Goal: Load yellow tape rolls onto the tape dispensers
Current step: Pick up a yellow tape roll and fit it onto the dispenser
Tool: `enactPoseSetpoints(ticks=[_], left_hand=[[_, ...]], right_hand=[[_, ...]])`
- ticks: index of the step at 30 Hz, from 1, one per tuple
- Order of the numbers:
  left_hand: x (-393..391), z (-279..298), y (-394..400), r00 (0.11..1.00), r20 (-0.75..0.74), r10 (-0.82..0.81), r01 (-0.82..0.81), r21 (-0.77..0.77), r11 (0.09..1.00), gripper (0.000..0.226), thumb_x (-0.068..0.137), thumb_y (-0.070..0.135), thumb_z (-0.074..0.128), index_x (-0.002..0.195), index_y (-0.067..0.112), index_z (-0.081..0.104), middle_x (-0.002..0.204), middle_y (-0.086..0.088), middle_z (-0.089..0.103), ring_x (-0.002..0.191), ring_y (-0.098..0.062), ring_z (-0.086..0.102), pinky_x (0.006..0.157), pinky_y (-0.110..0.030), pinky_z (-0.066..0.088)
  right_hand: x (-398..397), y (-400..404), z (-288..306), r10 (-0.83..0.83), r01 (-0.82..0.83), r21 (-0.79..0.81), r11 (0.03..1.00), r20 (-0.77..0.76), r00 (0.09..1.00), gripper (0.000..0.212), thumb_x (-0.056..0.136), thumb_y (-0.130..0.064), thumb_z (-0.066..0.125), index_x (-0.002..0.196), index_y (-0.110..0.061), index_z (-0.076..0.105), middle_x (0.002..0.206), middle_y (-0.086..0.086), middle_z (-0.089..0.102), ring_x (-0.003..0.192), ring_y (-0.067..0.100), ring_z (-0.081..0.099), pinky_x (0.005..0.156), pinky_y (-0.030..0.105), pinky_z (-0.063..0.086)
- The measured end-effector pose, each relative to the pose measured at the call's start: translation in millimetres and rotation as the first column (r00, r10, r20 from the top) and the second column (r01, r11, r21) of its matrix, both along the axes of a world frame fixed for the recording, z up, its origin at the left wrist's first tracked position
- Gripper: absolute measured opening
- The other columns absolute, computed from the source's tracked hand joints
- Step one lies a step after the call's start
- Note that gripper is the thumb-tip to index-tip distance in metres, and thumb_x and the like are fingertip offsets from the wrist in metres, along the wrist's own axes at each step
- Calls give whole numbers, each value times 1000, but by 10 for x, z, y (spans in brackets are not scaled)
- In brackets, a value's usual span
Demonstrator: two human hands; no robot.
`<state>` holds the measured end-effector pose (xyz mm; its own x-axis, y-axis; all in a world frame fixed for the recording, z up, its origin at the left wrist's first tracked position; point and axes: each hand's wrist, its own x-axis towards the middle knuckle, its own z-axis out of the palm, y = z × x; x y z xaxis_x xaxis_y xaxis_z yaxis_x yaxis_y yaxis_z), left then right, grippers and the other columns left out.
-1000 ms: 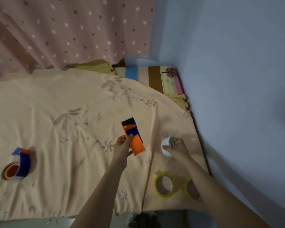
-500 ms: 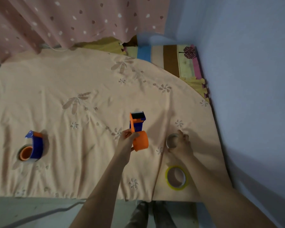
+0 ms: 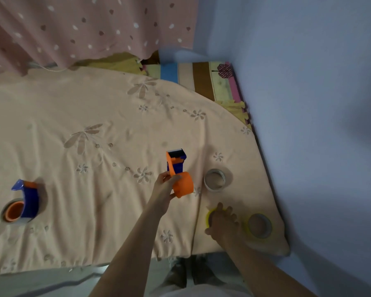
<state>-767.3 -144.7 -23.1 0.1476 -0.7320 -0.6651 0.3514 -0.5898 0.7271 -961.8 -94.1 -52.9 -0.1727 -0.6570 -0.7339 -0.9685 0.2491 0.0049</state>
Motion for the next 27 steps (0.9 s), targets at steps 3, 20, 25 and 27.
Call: enactPoseSetpoints(ticks=[3, 20, 25, 27], left_hand=[[11, 4, 63, 999, -36, -6, 6, 2, 1000, 47, 89, 18, 72, 132, 17, 52, 131, -9, 57, 108, -26, 60, 67, -36, 56], [-124, 668, 196, 979, -110, -173, 129, -325, 937, 27, 93, 33, 68, 118, 35, 76, 126, 0, 73, 114, -16, 71, 83, -32, 60], [-136, 791, 191, 981, -113, -159, 110, -349, 931, 32, 100, 26, 59, 130, 21, 69, 126, -4, 74, 110, -19, 72, 83, -35, 60], [-196, 824, 205, 978, -120, -168, 118, -346, 931, 37, 104, 26, 52, 137, 13, 63, 129, -10, 71, 111, -23, 69, 87, -39, 58]], right_hand=[[-37, -1, 42, -11, 12, -33, 999, 32, 999, 102, 76, -45, 79, 150, -12, 18, 150, 16, 28, 134, 40, 39, 104, 45, 42], [-311, -662, 1109, -245, 465, 109, 878, 938, 243, 65, 62, -39, 91, 121, -43, 63, 126, -6, 68, 109, 14, 70, 86, 40, 62], [-295, -666, 1255, -180, 415, 46, 909, 940, 289, 65, 57, -48, 90, 115, -49, 61, 127, -12, 64, 110, 9, 67, 80, 37, 63], [-252, -665, 1283, -161, 388, 39, 921, 945, 286, 71, 59, -45, 90, 123, -44, 59, 130, -10, 63, 115, 13, 66, 92, 45, 60]])
